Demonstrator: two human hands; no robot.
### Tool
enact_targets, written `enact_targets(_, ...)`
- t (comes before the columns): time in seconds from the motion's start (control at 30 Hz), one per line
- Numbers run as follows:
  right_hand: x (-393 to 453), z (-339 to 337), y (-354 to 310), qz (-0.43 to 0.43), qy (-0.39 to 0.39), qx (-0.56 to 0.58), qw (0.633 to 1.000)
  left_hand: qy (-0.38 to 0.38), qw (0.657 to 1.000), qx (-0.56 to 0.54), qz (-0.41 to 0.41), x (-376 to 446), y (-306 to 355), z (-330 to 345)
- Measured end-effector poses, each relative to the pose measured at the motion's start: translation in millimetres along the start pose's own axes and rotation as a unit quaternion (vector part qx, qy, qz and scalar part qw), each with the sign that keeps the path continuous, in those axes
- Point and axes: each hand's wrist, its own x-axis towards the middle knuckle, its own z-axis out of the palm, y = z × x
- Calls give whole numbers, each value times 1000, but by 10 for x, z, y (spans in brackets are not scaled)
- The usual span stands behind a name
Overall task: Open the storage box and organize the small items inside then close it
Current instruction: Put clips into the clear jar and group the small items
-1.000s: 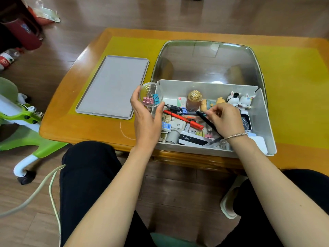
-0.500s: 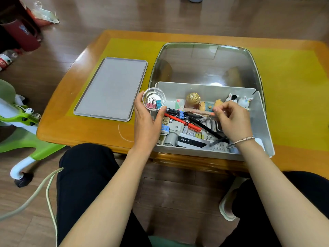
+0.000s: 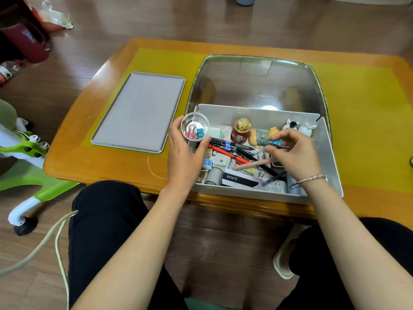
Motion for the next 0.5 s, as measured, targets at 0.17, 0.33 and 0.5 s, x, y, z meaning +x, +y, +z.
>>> enact_targets(0.17, 15, 17, -45, -30, 70, -13, 997, 0, 1000, 9, 0, -3, -1, 5)
enact_targets(0.33, 16, 340, -182, -26, -23, -37, 999, -4, 999, 33, 19, -5, 1, 4)
enact_targets(0.5, 163, 693, -267, -58, -74, -145, 985, -19, 994, 92, 51, -4, 39, -9)
